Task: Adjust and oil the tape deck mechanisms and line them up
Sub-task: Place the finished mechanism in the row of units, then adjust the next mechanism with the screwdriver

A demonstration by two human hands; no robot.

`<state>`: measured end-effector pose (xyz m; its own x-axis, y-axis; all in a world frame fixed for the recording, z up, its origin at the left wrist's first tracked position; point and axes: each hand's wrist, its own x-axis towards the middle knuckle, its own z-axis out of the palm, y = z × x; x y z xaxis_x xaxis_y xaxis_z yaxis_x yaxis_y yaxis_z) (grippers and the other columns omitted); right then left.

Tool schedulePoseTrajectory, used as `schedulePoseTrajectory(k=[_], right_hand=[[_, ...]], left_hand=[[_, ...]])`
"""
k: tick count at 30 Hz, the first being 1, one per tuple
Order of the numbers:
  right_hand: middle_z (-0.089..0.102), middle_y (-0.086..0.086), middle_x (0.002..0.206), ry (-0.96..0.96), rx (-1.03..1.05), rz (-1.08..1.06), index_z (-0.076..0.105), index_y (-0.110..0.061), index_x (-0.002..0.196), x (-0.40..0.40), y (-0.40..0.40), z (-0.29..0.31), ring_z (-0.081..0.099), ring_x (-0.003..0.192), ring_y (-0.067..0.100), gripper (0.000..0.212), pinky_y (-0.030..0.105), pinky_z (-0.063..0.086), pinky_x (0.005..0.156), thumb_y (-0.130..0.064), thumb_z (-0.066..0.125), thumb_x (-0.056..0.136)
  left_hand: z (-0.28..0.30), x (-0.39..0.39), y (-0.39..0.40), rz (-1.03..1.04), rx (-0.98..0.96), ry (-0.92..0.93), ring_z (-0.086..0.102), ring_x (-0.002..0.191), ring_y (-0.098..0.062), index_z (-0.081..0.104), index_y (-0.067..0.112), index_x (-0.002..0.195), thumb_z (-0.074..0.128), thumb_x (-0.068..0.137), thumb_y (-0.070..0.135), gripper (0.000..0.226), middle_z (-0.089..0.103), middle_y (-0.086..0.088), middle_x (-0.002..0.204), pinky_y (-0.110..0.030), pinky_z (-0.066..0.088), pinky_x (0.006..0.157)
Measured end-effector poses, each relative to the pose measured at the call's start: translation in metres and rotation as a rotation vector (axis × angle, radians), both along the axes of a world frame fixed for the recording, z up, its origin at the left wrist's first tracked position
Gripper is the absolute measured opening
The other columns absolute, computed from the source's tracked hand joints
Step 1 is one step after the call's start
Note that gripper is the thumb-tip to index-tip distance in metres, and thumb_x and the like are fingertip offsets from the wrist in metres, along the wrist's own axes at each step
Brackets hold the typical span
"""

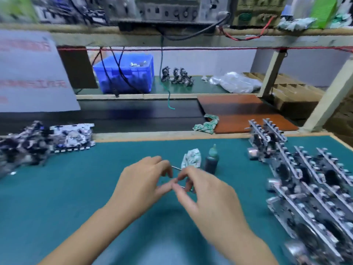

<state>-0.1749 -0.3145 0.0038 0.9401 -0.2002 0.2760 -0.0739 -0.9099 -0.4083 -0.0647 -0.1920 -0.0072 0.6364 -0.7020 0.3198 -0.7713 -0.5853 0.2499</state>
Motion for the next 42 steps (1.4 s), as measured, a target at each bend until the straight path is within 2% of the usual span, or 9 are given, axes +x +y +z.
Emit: schedulePoseTrajectory(k=[7,10,13,16,19,23,30,34,42], right_hand=[[0.046,-0.008,0.124,0.253,-0.053,0.408,0.041,-0.029,0.125,0.078,0.100,-0.064,0.040,0.119,0.013,0.033,0.029,0.034,0.092,-0.043,0.040,0.096],[0.046,-0.003,0.125,0.256,-0.124,0.553,0.043,-0.026,0.125,0.100,0.138,-0.068,0.039,0.119,0.017,0.033,0.031,0.034,0.096,-0.040,0.043,0.095],[0.048,0.001,0.122,0.160,-0.119,0.683,0.045,-0.022,0.125,0.124,0.175,-0.060,0.039,0.117,0.020,0.033,0.034,0.034,0.096,-0.035,0.047,0.094],[0.049,0.006,0.122,0.010,-0.164,0.799,0.047,-0.016,0.126,0.158,0.222,-0.044,0.040,0.116,0.024,0.032,0.038,0.038,0.093,-0.021,0.047,0.094],[0.046,0.004,0.128,-0.194,-0.372,0.848,0.042,-0.014,0.130,0.195,0.276,-0.029,0.039,0.120,0.023,0.035,0.034,0.038,0.089,-0.015,0.034,0.096],[0.038,-0.002,0.142,-0.330,-0.523,0.795,0.031,-0.017,0.139,0.233,0.319,-0.015,0.035,0.129,0.017,0.041,0.028,0.035,0.095,-0.017,0.031,0.098],[0.056,-0.005,0.125,-0.271,-0.662,0.920,0.040,-0.018,0.128,0.251,0.300,-0.007,0.052,0.116,0.018,0.033,0.030,0.037,0.091,-0.010,0.043,0.096],[0.058,-0.003,0.115,-0.160,-0.576,0.950,0.044,-0.019,0.121,0.229,0.242,0.000,0.055,0.105,0.020,0.028,0.032,0.040,0.083,-0.019,0.053,0.094],[0.057,-0.002,0.083,-0.137,-0.498,0.535,0.058,-0.017,0.089,0.132,0.091,-0.011,0.052,0.072,0.022,0.023,0.031,0.033,0.064,-0.006,0.071,0.072]], left_hand=[[-0.060,0.010,0.167,0.403,0.015,0.195,0.050,0.080,0.009,0.059,0.039,0.081,0.065,0.086,0.035,0.009,0.047,0.028,0.075,-0.010,0.039,0.064],[-0.066,0.005,0.218,0.423,0.041,0.120,0.060,0.077,-0.004,0.068,0.030,0.078,0.055,0.087,0.044,0.022,0.059,0.020,0.078,-0.019,0.047,0.064],[-0.051,0.009,0.255,0.495,0.012,-0.080,0.062,0.084,-0.015,0.073,0.019,0.082,0.038,0.089,0.056,0.051,0.067,0.002,0.087,-0.027,0.044,0.071],[-0.027,0.025,0.289,0.782,0.029,-0.217,0.064,0.086,-0.035,0.070,0.007,0.100,0.064,0.081,0.037,0.036,0.065,-0.014,0.096,-0.044,0.051,0.073],[-0.010,0.046,0.316,1.020,0.105,-0.080,0.057,0.095,-0.044,0.058,-0.001,0.120,0.077,0.077,0.027,0.055,0.060,-0.025,0.104,-0.053,0.048,0.078],[-0.009,0.063,0.328,1.096,0.235,0.053,0.062,0.099,-0.031,0.054,0.012,0.125,0.060,0.087,0.048,0.053,0.066,-0.012,0.104,-0.039,0.047,0.072],[-0.015,0.065,0.326,0.886,0.108,0.016,0.062,0.097,-0.029,0.059,0.012,0.124,0.072,0.082,0.028,0.047,0.067,-0.010,0.107,-0.038,0.043,0.078],[-0.011,0.055,0.306,0.638,0.056,-0.063,0.051,0.069,-0.014,0.064,0.016,0.118,0.076,0.078,0.021,0.042,0.063,0.000,0.095,-0.030,0.035,0.064],[-0.010,0.035,0.172,0.155,-0.061,-0.123,0.063,0.062,-0.021,0.066,0.013,0.097,0.084,0.065,0.016,0.037,0.062,0.001,0.089,-0.033,0.052,0.046]])
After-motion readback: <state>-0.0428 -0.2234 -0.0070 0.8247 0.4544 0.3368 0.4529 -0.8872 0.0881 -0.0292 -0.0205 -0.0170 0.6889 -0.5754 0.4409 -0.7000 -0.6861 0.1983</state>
